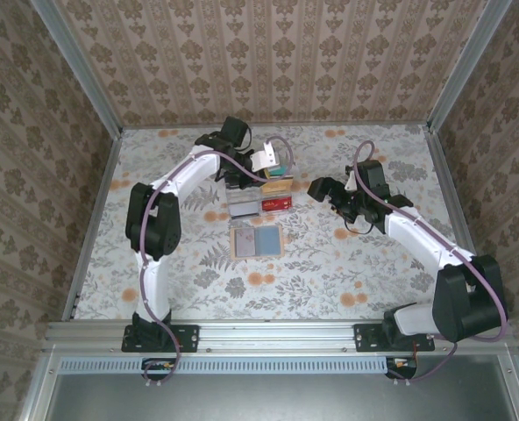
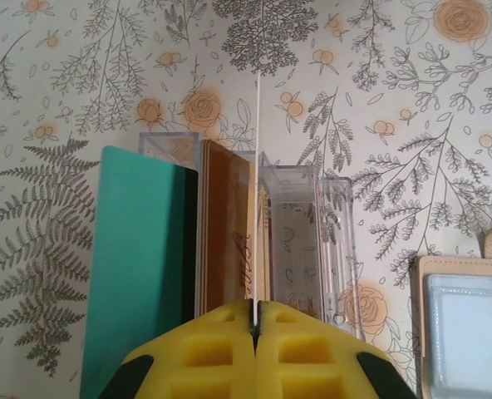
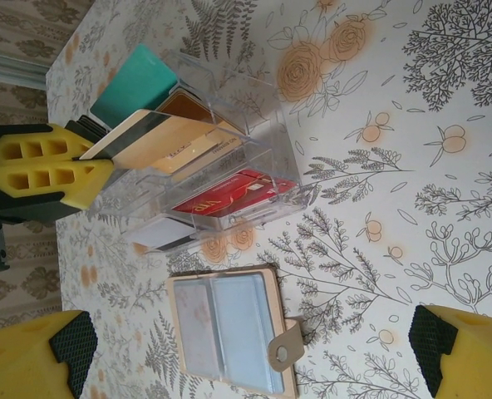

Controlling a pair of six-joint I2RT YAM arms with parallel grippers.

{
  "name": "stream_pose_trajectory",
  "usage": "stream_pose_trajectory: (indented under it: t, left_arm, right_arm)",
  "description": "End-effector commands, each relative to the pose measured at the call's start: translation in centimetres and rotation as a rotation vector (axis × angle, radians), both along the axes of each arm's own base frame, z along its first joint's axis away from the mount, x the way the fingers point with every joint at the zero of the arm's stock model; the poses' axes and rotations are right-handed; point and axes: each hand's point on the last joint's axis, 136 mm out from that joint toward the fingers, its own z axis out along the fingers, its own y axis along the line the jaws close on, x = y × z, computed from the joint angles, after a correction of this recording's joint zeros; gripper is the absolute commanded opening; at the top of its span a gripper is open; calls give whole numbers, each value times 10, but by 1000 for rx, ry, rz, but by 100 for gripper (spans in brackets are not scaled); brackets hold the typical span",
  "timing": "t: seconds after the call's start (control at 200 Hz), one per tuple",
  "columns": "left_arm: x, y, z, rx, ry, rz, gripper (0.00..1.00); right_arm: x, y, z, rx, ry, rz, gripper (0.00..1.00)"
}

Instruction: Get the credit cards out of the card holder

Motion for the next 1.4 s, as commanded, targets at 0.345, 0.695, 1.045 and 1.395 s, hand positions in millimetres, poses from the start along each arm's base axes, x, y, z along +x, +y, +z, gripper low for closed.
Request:
stream_pose_trajectory:
  t: [0.345, 0.695, 1.045, 1.395]
  left_arm:
    - [9, 3, -4, 21, 1, 30, 0]
    - [-2, 12, -5, 20, 34, 20, 0]
    - [-5, 13, -2, 3, 39, 21, 0]
    - [4, 9, 2, -7, 13, 55, 22]
  right_arm:
    - [-11, 0, -3, 0, 9, 27, 100]
    - [-10, 1, -4, 6, 10, 29, 100]
    - [-9, 3, -4, 21, 8, 32, 99]
    - [-10, 3, -4, 25, 8, 23, 100]
